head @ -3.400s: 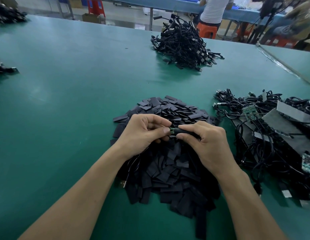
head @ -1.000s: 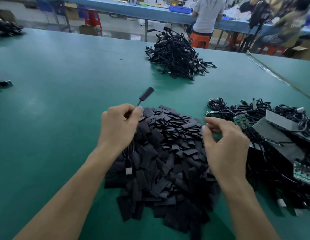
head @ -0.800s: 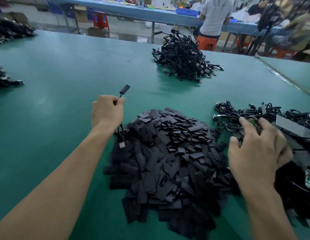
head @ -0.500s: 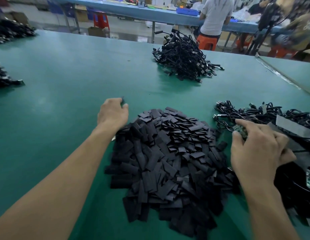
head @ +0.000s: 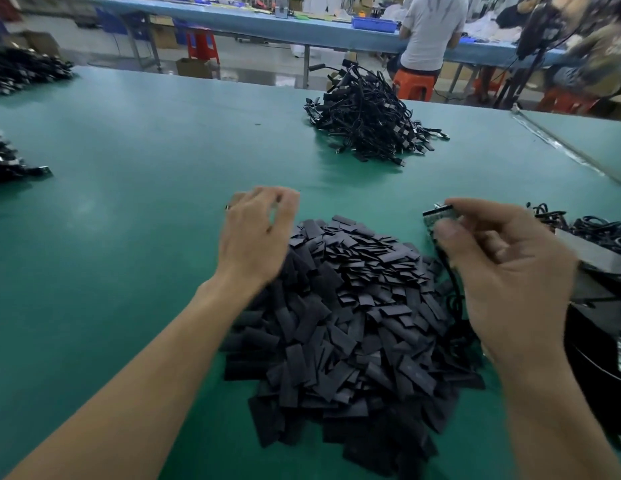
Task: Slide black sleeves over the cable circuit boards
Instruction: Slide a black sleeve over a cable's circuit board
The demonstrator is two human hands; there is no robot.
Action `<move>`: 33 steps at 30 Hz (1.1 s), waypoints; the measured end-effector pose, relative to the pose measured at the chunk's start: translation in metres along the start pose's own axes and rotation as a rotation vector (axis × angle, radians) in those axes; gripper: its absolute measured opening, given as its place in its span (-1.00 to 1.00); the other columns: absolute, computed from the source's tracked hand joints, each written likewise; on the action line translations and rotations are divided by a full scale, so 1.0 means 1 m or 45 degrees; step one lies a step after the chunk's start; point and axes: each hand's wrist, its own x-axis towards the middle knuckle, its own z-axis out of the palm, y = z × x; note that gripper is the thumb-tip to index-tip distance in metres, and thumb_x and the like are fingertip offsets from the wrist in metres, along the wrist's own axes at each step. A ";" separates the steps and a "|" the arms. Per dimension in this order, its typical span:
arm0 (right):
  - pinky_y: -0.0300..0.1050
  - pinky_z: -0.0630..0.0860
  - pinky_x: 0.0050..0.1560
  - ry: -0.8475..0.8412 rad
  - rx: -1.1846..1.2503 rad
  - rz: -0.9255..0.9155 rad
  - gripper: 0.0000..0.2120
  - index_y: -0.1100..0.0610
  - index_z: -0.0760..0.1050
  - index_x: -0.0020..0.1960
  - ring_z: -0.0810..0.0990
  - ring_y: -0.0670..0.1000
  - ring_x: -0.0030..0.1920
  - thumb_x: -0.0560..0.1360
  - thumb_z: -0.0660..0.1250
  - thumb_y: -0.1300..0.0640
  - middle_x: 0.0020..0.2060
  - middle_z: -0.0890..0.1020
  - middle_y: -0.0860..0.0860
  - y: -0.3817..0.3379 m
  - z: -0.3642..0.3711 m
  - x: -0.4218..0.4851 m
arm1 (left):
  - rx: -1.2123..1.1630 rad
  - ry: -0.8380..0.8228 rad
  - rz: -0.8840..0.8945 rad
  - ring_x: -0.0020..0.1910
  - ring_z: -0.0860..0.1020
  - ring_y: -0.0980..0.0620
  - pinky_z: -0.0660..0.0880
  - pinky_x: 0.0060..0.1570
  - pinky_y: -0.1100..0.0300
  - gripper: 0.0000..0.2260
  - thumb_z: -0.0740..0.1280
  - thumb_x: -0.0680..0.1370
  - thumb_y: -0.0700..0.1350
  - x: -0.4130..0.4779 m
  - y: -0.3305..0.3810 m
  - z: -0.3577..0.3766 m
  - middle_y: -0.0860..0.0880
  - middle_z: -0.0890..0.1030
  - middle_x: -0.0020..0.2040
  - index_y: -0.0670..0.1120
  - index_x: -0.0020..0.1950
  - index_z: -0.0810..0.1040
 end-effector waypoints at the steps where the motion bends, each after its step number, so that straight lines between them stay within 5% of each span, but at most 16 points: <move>1: -0.35 0.52 -0.20 -0.022 0.084 0.117 -0.84 -0.19 0.64 -0.02 0.59 -0.15 -0.26 0.47 0.47 0.07 -0.23 0.66 -0.12 0.001 0.004 -0.001 | -0.236 -0.091 0.027 -0.02 0.61 0.16 0.45 -0.05 0.34 -0.67 0.18 0.58 0.18 -0.007 0.019 0.001 0.11 0.68 -0.02 0.02 0.08 0.63; 5: -0.31 0.56 -0.10 -0.080 0.388 0.486 -0.90 -0.11 0.68 -0.12 0.65 -0.11 -0.19 0.38 0.48 0.05 -0.23 0.70 -0.06 0.005 0.017 -0.010 | -0.843 -0.526 -0.115 -0.14 0.64 0.18 0.55 -0.14 0.31 -0.74 0.46 0.49 0.06 -0.040 0.066 0.018 0.08 0.68 -0.12 -0.05 0.08 0.61; 7: -0.24 0.58 -0.06 -0.108 0.514 0.625 -0.89 -0.05 0.70 -0.14 0.66 -0.05 -0.15 0.33 0.47 0.01 -0.22 0.70 -0.02 0.008 0.022 -0.016 | -1.044 -0.557 -0.221 -0.16 0.61 0.07 0.57 -0.08 0.14 -0.78 0.49 0.48 -0.05 -0.050 0.072 0.028 0.00 0.66 -0.14 -0.12 0.04 0.60; 11: -0.17 0.59 -0.05 -0.139 0.644 0.799 -0.89 0.01 0.69 -0.19 0.63 0.00 -0.16 0.32 0.44 0.03 -0.24 0.68 0.02 0.010 0.028 -0.023 | -1.319 -0.473 -0.368 -0.26 0.55 0.12 0.54 -0.15 0.29 -0.88 0.50 0.41 -0.10 -0.059 0.069 0.040 0.04 0.61 -0.25 -0.05 -0.14 0.59; 20: -0.21 0.59 -0.14 -0.273 0.688 0.883 -0.87 0.04 0.66 -0.21 0.63 -0.03 -0.19 0.41 0.39 0.00 -0.23 0.67 0.06 0.016 0.030 -0.026 | -1.466 -0.392 -0.611 -0.21 0.57 -0.01 0.60 -0.09 0.09 -0.86 0.59 0.29 -0.02 -0.063 0.057 0.049 -0.05 0.63 -0.24 0.01 -0.26 0.67; 33: -0.11 0.62 -0.17 -0.286 0.878 1.045 -0.80 0.17 0.68 -0.13 0.69 0.06 -0.20 0.48 0.38 0.05 -0.20 0.70 0.16 0.024 0.036 -0.028 | -1.614 -0.513 -0.694 -0.23 0.61 0.00 0.60 -0.08 0.14 -0.91 0.47 0.40 -0.13 -0.064 0.051 0.050 -0.10 0.66 -0.22 -0.14 -0.18 0.66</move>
